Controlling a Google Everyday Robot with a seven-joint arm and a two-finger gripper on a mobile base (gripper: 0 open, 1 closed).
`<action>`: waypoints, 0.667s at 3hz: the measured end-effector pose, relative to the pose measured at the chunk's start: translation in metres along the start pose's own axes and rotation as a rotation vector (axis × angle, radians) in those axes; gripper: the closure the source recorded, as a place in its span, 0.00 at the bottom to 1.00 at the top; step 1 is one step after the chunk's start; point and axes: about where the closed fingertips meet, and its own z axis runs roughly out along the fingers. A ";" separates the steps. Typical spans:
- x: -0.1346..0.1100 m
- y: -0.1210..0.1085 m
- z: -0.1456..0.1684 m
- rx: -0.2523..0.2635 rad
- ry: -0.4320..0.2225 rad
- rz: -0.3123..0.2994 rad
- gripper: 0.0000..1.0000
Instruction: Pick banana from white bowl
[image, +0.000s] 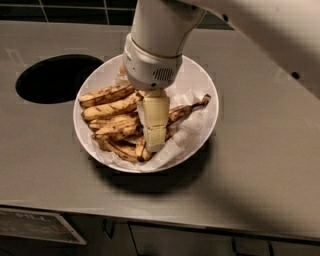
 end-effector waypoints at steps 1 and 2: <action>-0.003 0.000 0.007 -0.012 -0.002 0.000 0.03; -0.007 0.003 0.013 -0.027 -0.006 0.004 0.13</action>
Offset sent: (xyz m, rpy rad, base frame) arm -0.0130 0.0090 -0.0178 -0.0219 0.0617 0.0065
